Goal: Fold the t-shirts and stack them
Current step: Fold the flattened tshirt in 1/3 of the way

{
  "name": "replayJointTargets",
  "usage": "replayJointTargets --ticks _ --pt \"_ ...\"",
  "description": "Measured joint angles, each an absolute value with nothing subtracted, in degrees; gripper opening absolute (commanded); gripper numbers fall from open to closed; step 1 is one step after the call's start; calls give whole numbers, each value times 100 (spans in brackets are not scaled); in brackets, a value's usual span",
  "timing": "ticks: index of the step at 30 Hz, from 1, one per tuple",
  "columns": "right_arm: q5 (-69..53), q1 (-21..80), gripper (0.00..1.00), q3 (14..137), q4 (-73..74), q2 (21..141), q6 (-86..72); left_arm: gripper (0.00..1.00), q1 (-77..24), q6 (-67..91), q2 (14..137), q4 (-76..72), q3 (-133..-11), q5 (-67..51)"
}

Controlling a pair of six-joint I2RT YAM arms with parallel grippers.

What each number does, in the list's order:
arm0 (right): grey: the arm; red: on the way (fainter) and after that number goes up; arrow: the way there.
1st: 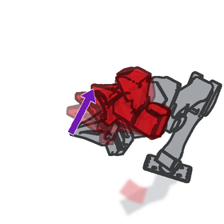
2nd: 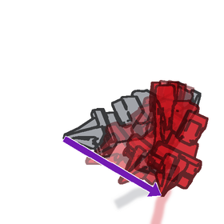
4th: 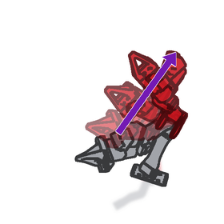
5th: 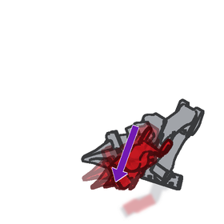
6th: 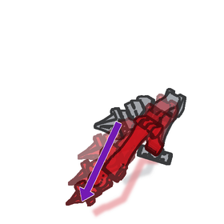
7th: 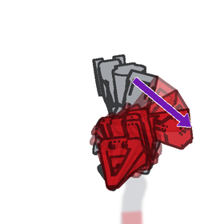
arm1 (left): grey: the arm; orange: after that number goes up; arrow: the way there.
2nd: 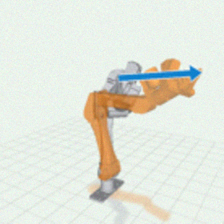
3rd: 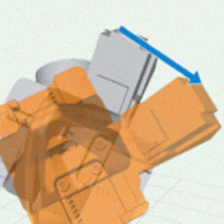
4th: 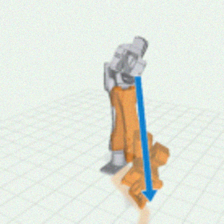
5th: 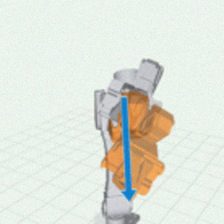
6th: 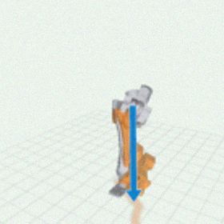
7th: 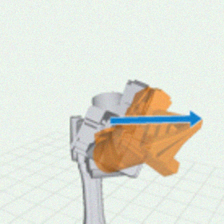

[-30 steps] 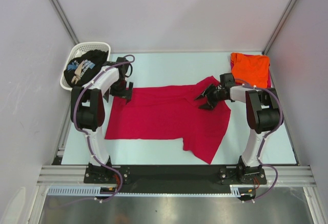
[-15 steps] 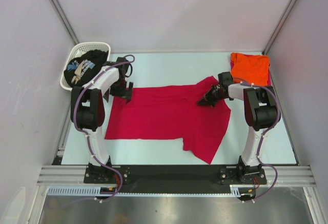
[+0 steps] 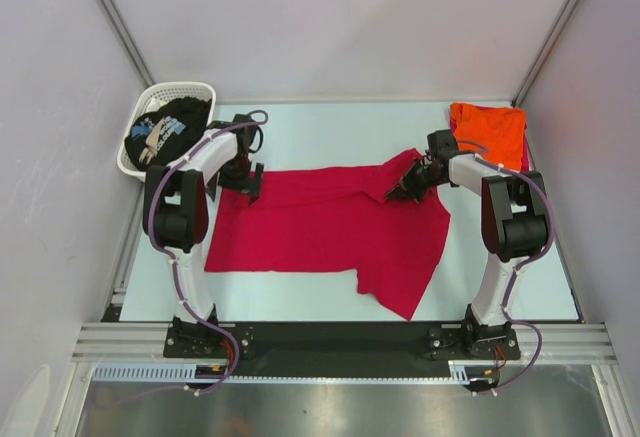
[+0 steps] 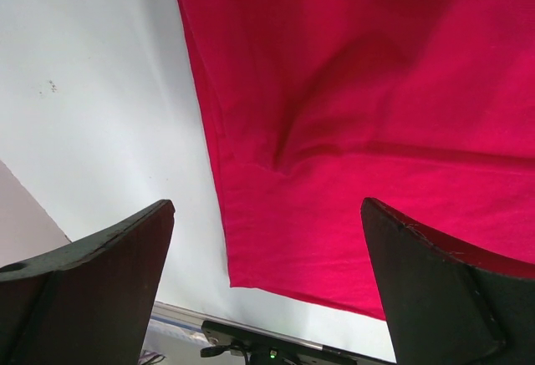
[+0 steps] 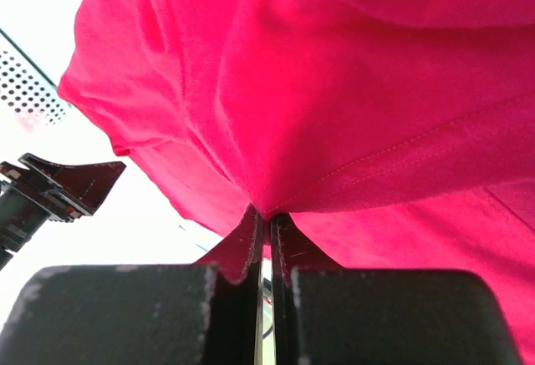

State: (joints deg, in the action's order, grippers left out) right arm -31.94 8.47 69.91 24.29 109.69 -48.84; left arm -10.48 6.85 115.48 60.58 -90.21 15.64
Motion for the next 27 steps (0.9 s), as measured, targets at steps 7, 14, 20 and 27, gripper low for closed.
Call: replayJointTargets --ticks 7,14,20,27 --pt "-3192 891 0 7048 2912 10969 -4703 100 -1076 683 11552 6060 -9024 1568" --pt "-3192 930 0 7048 3297 10969 -4491 100 -1076 683 11552 6060 -9024 1568" --pt "-3186 961 0 7052 3489 10975 -4381 100 -1076 683 11552 6060 -9024 1566" --pt "-3138 1004 11 7177 3872 11507 -4112 100 -1083 683 11552 6058 -9024 1566"
